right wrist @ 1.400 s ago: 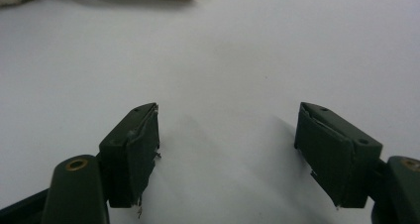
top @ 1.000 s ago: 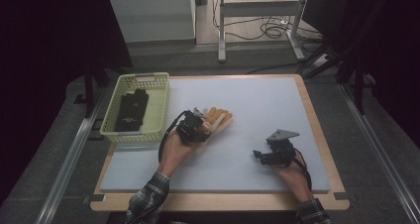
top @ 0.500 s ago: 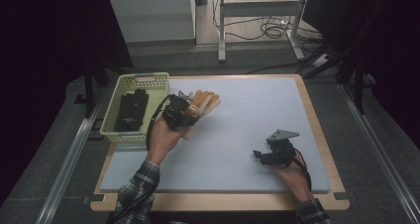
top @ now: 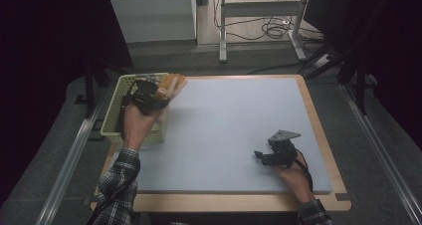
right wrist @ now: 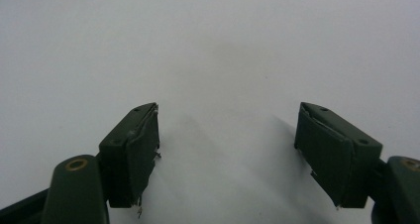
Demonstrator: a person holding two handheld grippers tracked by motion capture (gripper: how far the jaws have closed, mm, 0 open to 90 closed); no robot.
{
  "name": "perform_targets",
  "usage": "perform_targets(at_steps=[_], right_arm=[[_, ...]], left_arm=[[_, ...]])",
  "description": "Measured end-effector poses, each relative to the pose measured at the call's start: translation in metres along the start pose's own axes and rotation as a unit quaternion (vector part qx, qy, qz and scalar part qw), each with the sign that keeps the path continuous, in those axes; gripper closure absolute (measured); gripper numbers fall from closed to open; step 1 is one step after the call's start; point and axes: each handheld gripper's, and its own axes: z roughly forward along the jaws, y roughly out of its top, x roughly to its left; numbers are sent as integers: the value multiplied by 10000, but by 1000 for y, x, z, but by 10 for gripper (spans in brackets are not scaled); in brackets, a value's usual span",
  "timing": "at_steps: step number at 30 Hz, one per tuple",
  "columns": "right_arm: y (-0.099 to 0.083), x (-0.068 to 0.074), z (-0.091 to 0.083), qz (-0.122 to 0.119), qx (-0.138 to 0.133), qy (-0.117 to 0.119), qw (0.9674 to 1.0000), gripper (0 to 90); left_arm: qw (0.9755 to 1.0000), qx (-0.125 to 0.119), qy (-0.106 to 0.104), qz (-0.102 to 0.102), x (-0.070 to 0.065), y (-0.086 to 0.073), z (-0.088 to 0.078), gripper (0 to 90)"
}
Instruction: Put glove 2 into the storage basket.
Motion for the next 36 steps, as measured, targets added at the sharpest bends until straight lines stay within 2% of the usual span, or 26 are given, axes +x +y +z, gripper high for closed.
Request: perform_targets(at_steps=[3, 7, 11, 17, 23, 24, 28, 36], right_arm=[[0, 0, 0, 5, -1, 3, 10000, 248], [0, 0, 0, -1, 0, 1, 10000, 248], [0, 0, 0, 3, -2, 3, 10000, 248], [0, 0, 0, 1, -1, 0, 10000, 248], [0, 0, 0, 6, -4, 4, 10000, 248], [0, 0, 0, 6, -3, 1, 10000, 248], [0, 0, 0, 7, -3, 4, 10000, 248], [0, 0, 0, 9, -5, 8, 10000, 248]], left_arm=[[9997, 35, 168, -178, 16, -2, 0, 606], [9989, 69, 305, -336, 31, -4, 5, 602], [9983, 64, 423, -398, 39, -8, 14, 600], [9971, 211, 517, -520, 51, -14, 35, 597], [9958, 438, 579, -551, 55, -16, 58, 593], [9957, 503, 605, -481, 56, -16, 63, 592], [9947, 679, 662, -403, 57, -12, 75, 587], [9920, 1009, 686, -329, 53, -8, 97, 578]])
